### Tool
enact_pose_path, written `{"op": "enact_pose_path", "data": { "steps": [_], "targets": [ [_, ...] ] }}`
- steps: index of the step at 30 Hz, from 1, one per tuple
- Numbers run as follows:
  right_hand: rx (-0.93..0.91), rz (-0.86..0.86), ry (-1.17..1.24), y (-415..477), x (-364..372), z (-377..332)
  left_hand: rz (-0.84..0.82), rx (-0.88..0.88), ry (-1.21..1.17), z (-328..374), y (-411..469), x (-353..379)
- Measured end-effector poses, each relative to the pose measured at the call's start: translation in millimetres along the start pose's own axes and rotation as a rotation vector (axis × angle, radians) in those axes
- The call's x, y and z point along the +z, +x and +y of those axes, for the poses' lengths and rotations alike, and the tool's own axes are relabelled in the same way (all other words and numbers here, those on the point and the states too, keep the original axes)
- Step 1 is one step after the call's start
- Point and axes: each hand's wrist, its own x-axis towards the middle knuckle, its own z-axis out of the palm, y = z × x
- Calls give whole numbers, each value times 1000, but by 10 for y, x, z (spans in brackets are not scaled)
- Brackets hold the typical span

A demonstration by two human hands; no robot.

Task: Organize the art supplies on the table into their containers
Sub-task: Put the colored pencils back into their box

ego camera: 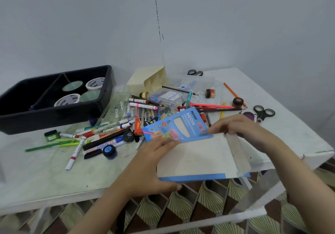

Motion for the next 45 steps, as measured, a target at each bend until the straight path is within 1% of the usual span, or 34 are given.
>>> {"op": "enact_pose_path", "data": {
  "steps": [2, 3, 5, 8, 10, 14, 18, 21, 24, 29, 36, 41, 45],
  "targets": [
    [-162, 87, -96, -205, 47, 18, -16, -11, -24, 28, -80, 51],
    [-177, 119, -127, -311, 67, 61, -26, -10, -31, 44, -111, 82],
    [-243, 177, -268, -376, 140, 131, -57, -9, -31, 78, -153, 139],
    [-300, 328, -447, -395, 214, 324, -86, 8, -27, 112, -193, 221],
    [-310, 385, -627, -465, 287, 384, -98, 11, -6, 119, -206, 273],
    [-214, 413, -909, -504, 452, 465, -60, 37, 20, 66, -221, 387],
    [-41, 268, -1071, -510, 660, 414, -6, 31, 77, -55, -218, 468],
    [2, 248, -984, -442, 689, 455, 9, 18, 184, -114, -213, 457],
    [7, 253, -902, -339, 639, 517, 13, -6, 179, -156, -210, 435],
    [19, 285, -922, -176, 570, 596, -25, -41, 144, -212, -154, 434],
    [37, 317, -977, 18, 457, 609, -22, -89, 84, -269, -60, 455],
    [-10, 334, -973, 203, 395, 577, -36, -125, 101, -347, 92, 445],
    [-76, 316, -947, 367, 346, 530, -37, -142, 110, -374, 179, 416]
  ]
}}
